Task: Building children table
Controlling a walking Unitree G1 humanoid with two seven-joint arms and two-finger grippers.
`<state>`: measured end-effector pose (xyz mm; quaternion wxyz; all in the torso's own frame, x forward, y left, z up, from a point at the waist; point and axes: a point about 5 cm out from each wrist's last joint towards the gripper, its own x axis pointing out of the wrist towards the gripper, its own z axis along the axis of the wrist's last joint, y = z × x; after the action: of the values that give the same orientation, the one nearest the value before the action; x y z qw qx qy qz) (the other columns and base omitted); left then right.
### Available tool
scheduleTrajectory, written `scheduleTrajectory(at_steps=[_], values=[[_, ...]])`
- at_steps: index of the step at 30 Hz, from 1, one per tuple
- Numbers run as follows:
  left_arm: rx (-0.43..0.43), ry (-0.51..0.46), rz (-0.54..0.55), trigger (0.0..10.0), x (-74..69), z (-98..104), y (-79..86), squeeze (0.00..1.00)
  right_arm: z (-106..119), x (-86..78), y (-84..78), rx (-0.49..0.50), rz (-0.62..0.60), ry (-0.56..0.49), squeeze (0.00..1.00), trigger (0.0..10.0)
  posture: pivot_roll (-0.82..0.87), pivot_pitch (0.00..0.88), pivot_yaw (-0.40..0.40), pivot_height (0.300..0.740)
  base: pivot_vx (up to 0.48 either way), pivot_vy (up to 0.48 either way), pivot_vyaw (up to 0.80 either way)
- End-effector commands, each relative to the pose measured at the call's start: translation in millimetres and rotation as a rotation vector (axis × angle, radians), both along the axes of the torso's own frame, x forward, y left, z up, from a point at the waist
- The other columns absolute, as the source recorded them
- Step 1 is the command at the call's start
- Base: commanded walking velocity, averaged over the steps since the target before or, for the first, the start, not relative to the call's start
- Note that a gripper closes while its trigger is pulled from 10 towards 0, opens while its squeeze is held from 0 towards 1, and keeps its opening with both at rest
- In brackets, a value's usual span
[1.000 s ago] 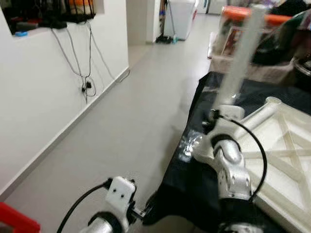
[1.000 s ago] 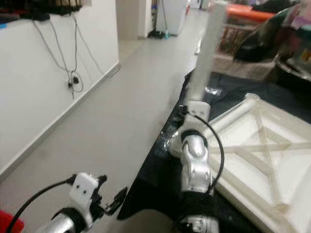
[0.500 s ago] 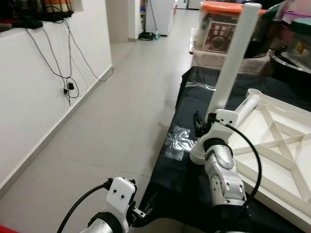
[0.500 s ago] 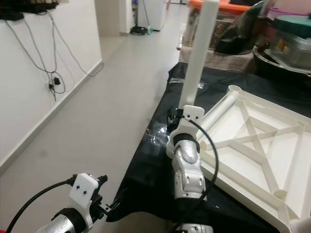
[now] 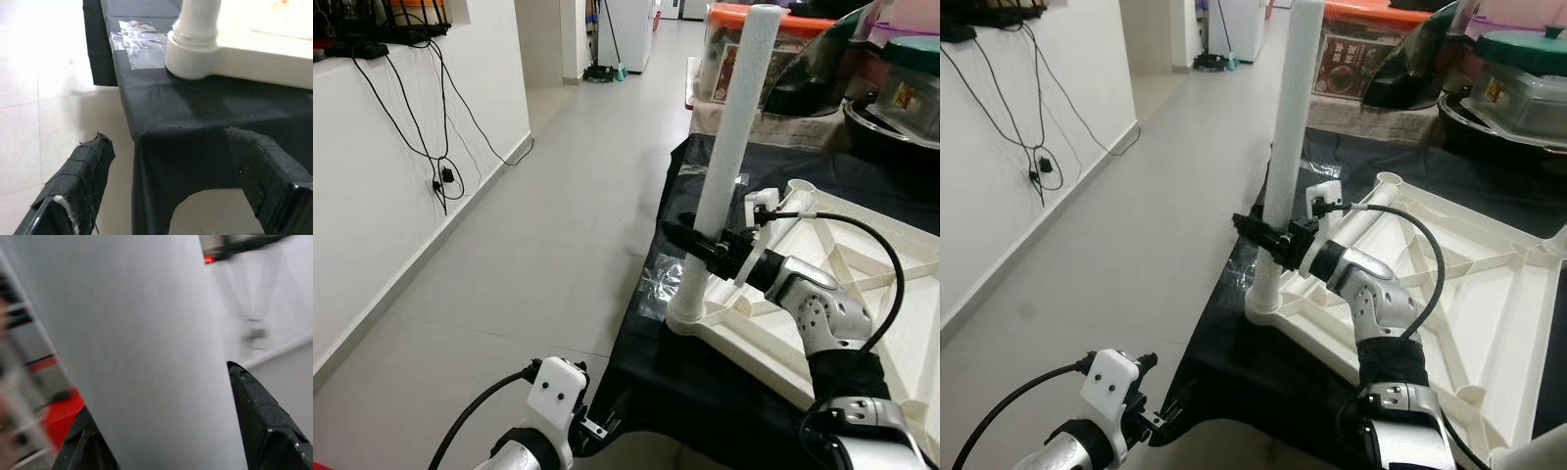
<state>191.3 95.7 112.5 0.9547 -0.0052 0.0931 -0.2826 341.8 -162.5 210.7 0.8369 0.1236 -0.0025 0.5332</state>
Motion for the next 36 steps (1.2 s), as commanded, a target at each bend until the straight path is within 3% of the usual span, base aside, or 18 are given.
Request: scheduleTrajectory(at_steps=[1,2,4,5,7,8,13,15,17,21,23,25,26,28,32,34,35,36], values=[[-0.001,0.016,0.005,10.0,-0.4,-3.9,-1.0,0.0,1.5,-3.9,15.5,-0.001,0.163,-0.013,0.0,10.0,0.15,0.038,-0.083,0.74,0.0,0.0,0.0],[-0.001,0.015,0.007,10.0,-0.5,-3.8,-0.9,0.0,-0.3,-6.7,21.7,-0.05,0.287,-0.031,0.0,10.0,0.15,0.042,-0.083,0.74,0.0,0.0,0.0],[-0.001,0.015,0.006,10.0,-0.6,-3.8,-0.9,0.0,-3.6,-7.5,26.3,-0.1,0.34,-0.037,0.0,10.0,0.15,0.042,-0.082,0.74,0.0,0.0,0.0],[-0.001,0.016,0.005,10.0,-0.6,-3.7,-0.8,0.0,-8.4,-8.1,31.9,-0.154,0.38,-0.039,0.0,4.9,0.15,0.044,-0.081,0.74,0.0,0.0,0.0],[-0.001,0.015,0.005,10.0,-0.7,-3.6,-0.7,0.0,-11.7,-8.0,35.1,-0.188,0.411,-0.038,0.0,4.9,0.15,0.044,-0.081,0.74,0.0,0.0,0.0],[-0.001,0.016,0.005,10.0,-0.6,-3.6,-0.6,0.0,-17.6,-8.0,39.0,-0.25,0.426,-0.053,0.0,0.0,0.15,0.044,-0.081,0.74,0.0,0.0,0.0],[0.0,0.016,0.007,10.0,-0.6,-3.6,-0.3,0.0,-28.6,-0.6,46.5,-0.343,0.308,-0.113,0.0,0.0,0.15,0.046,-0.08,0.74,0.0,0.0,0.0],[-0.001,0.016,0.007,10.0,-0.6,-3.4,-0.3,0.0,-25.3,16.0,41.4,-0.309,0.02,-0.115,0.0,0.0,0.15,0.046,-0.078,0.74,0.0,0.0,0.0],[-0.001,0.016,0.008,10.0,-0.6,-3.3,-0.2,0.0,-24.6,23.0,37.8,-0.296,-0.104,-0.102,0.0,0.0,0.15,0.046,-0.078,0.74,0.0,0.0,0.0],[-0.003,0.018,0.003,10.0,-0.1,-3.5,0.8,0.0,-30.9,40.5,-5.3,-0.256,-0.806,0.047,0.0,0.0,0.13,0.048,-0.068,0.74,0.0,0.0,0.0],[-0.003,0.018,0.003,10.0,-0.1,-3.6,0.9,0.0,-32.1,40.3,-9.6,-0.257,-0.866,0.05,0.0,0.0,0.13,0.048,-0.068,0.74,0.0,0.0,0.0],[-0.004,0.02,-0.001,10.0,0.3,-3.9,0.9,0.0,-42.1,19.9,-29.3,-0.239,-1.217,0.107,0.0,0.0,0.13,0.047,-0.063,0.74,0.0,0.0,0.0],[-0.004,0.02,-0.001,10.0,0.3,-3.9,0.9,0.0,-42.1,19.9,-29.3,-0.239,-1.217,0.107,0.0,0.0,0.13,0.047,-0.063,0.74,0.0,0.0,0.0],[-0.003,0.02,-0.002,10.0,0.8,-4.0,0.8,0.0,-51.4,-6.5,-36.7,-0.226,-1.469,0.172,0.0,0.0,0.13,0.048,-0.064,0.74,0.0,0.0,0.0],[-0.001,0.019,-0.001,10.0,1.2,-3.9,0.7,0.0,-57.5,-21.6,-20.3,-0.209,-1.56,0.239,0.0,0.0,0.13,0.049,-0.063,0.74,0.0,0.0,0.0],[0.0,0.018,0.0,10.0,1.1,-3.8,0.7,0.0,-58.3,-20.2,1.3,-0.183,-1.491,0.264,0.0,0.0,0.13,0.048,-0.067,0.74,0.0,0.0,0.0],[0.0,0.017,0.001,10.0,1.1,-3.7,0.7,0.0,-55.7,-16.8,12.9,-0.149,-1.429,0.245,0.0,10.0,0.13,0.048,-0.065,0.74,0.0,0.0,0.0],[0.0,0.017,0.001,10.0,1.1,-3.7,0.7,0.0,-55.7,-16.8,12.9,-0.149,-1.429,0.245,0.0,10.0,0.13,0.048,-0.065,0.74,0.0,0.0,0.0]])
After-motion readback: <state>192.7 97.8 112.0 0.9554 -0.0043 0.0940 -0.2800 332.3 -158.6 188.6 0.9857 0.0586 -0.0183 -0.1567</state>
